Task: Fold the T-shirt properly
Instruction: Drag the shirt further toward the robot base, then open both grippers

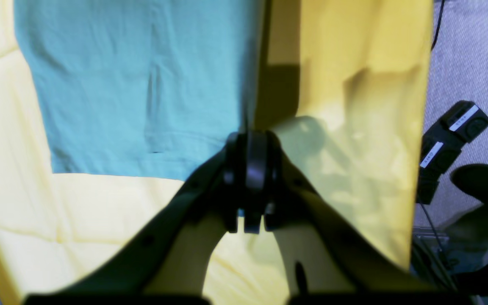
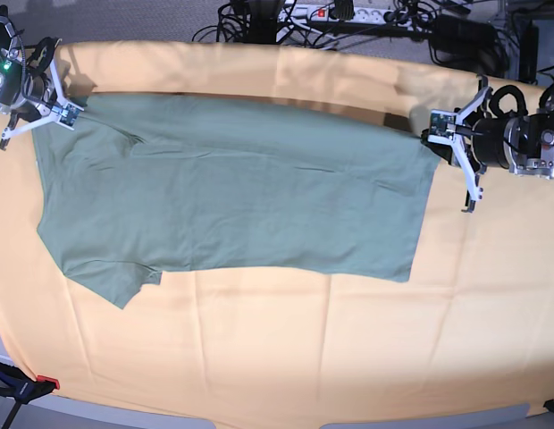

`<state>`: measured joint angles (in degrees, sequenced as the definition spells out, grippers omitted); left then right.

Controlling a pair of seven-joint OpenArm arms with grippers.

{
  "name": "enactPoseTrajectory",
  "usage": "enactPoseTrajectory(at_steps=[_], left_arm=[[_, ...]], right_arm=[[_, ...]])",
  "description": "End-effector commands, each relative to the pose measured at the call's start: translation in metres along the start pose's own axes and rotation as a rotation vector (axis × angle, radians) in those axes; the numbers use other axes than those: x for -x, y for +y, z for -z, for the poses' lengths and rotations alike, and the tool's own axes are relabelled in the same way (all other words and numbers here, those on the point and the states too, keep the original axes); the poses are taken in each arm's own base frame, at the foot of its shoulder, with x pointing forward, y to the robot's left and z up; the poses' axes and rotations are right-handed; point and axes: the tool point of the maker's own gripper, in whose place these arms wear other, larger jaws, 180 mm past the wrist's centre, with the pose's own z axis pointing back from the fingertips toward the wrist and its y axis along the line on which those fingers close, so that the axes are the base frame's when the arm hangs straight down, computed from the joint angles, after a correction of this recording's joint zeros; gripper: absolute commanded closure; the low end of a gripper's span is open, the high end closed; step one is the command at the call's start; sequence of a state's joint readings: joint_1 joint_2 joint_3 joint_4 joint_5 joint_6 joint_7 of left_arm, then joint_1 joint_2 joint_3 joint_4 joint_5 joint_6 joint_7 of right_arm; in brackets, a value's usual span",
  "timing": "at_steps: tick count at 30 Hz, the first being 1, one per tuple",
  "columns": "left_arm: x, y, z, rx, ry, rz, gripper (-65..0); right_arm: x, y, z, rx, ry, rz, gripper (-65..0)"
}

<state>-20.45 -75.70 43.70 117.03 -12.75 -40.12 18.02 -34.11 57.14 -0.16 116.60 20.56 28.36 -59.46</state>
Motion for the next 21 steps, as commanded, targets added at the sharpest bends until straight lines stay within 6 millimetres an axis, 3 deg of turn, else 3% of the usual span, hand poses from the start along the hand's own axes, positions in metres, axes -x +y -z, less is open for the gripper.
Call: enactPoseTrajectory(at_steps=[1,10,21], left_arm=[[0.001,0.001,-0.008,-0.008,0.009,0.004,0.0],[0.006,-0.044,0.003,0.114,0.021,-0.03,0.0],[0.004,-0.055,-0.006,0.153,0.01,-0.082,0.0]], right_arm=[[0.001,-0.009,-0.008,0.019,0.014,-0.025,0.0],[0.018,0.027,-0.01,-0.077,0.07,-0.085,0.0],[0.031,0.041,-0.009,-0.115,0.116,-0.103,0.0]])
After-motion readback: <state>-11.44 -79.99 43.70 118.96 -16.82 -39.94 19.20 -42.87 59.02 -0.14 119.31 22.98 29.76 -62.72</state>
